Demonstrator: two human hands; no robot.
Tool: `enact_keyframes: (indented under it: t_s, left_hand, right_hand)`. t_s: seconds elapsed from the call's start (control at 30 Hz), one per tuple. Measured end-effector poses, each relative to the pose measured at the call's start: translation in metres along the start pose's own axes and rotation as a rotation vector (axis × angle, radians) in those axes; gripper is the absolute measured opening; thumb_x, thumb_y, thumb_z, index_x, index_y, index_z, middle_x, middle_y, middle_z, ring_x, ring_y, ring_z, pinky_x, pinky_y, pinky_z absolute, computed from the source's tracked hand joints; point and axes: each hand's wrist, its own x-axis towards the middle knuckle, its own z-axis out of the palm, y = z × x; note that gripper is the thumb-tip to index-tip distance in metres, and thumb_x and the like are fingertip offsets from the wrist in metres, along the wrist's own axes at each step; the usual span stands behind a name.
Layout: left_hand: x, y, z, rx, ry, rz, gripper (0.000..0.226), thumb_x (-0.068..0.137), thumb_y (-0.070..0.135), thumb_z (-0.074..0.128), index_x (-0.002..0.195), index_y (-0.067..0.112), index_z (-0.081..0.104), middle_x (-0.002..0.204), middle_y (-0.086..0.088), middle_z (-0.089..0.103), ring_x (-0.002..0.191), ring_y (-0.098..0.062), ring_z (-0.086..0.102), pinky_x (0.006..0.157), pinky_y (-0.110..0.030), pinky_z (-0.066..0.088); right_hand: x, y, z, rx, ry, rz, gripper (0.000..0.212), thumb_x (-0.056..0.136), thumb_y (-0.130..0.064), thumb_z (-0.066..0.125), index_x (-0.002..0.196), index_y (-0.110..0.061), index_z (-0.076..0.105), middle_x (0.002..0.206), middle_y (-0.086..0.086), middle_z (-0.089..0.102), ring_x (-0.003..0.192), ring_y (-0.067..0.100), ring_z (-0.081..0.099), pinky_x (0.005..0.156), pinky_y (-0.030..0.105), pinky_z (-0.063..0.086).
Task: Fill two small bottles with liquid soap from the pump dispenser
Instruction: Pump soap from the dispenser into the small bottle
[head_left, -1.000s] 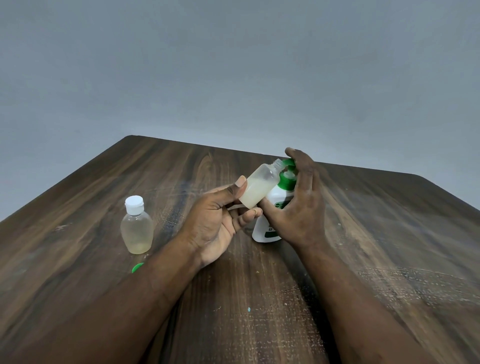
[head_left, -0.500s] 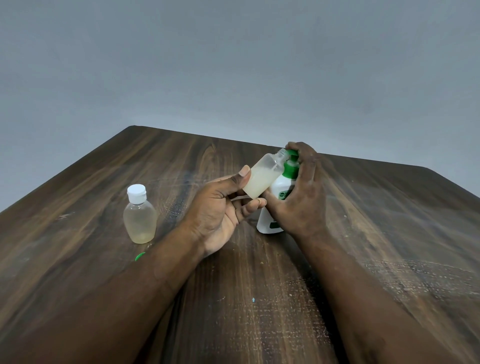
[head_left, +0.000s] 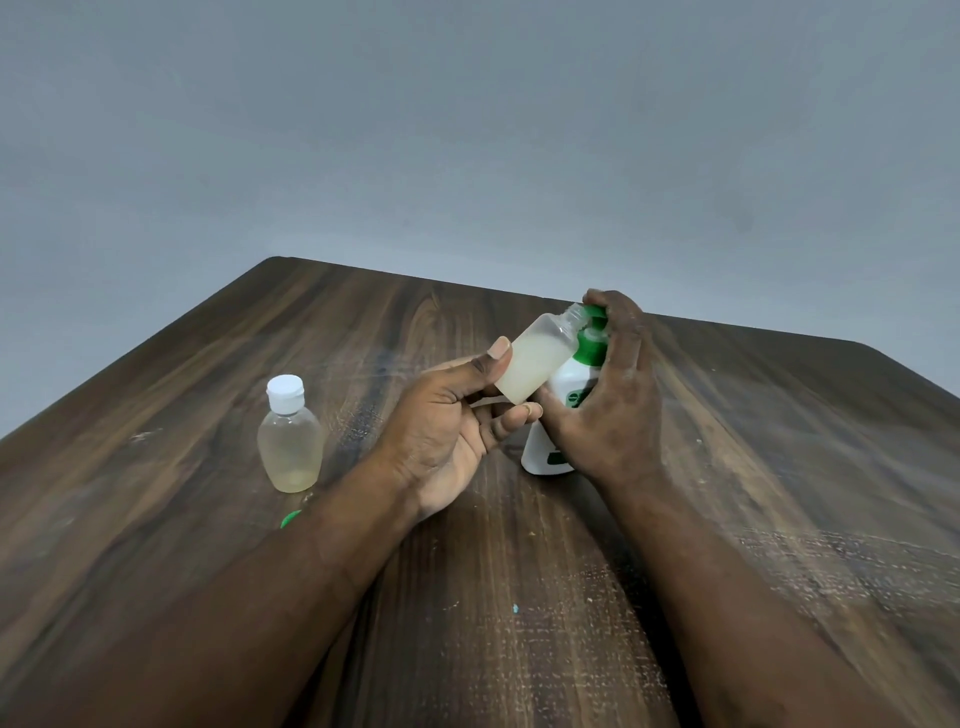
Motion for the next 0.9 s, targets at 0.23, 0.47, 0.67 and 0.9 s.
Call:
enact_keyframes:
  t_s: [0.23, 0.47, 0.67, 0.9]
  left_hand:
    - [-0.0007, -0.0007, 0.0004, 0.004, 0.009, -0.011, 0.033, 0.092, 0.023, 0.068, 0.105, -0.007, 0.068, 0.087, -0.017, 0.071, 0.064, -0.021, 0.069, 0.051, -0.019, 0.055]
    - [-0.0013, -0.0004, -0.0005, -0.014, 0.016, -0.010, 0.034, 0.095, 0.023, 0.067, 0.109, -0.008, 0.067, 0.087, -0.017, 0.072, 0.065, -0.021, 0.070, 0.052, -0.020, 0.056]
    - [-0.0009, -0.0026, 0.0009, -0.011, 0.009, -0.014, 0.033, 0.093, 0.024, 0.069, 0.105, -0.006, 0.068, 0.089, -0.018, 0.073, 0.064, -0.022, 0.071, 0.052, -0.020, 0.056]
    - [-0.0016, -0.0029, -0.0006, -0.001, 0.009, -0.017, 0.042, 0.085, 0.027, 0.072, 0.108, -0.008, 0.068, 0.091, -0.019, 0.072, 0.065, -0.022, 0.070, 0.052, -0.020, 0.056]
  right_hand:
    - [-0.0031, 0.0003, 0.0033, 0.014, 0.027, -0.005, 0.083, 0.074, -0.038, 0.078, 0.144, -0.007, 0.047, 0.141, 0.009, 0.054, 0.117, 0.011, 0.055, 0.090, 0.002, 0.038]
    - [0.0004, -0.0011, 0.0020, -0.013, 0.022, -0.029, 0.085, 0.074, -0.040, 0.076, 0.147, -0.007, 0.046, 0.143, 0.008, 0.053, 0.119, 0.008, 0.053, 0.087, 0.009, 0.040]
    - [-0.0007, -0.0012, 0.0038, -0.002, 0.042, -0.024, 0.086, 0.072, -0.036, 0.078, 0.146, -0.006, 0.047, 0.142, 0.010, 0.054, 0.123, 0.021, 0.056, 0.093, 0.014, 0.043]
    - [-0.0049, 0.0000, 0.0052, -0.025, 0.058, -0.019, 0.084, 0.074, -0.042, 0.074, 0.145, -0.008, 0.047, 0.141, 0.010, 0.054, 0.122, 0.027, 0.057, 0.090, 0.047, 0.057]
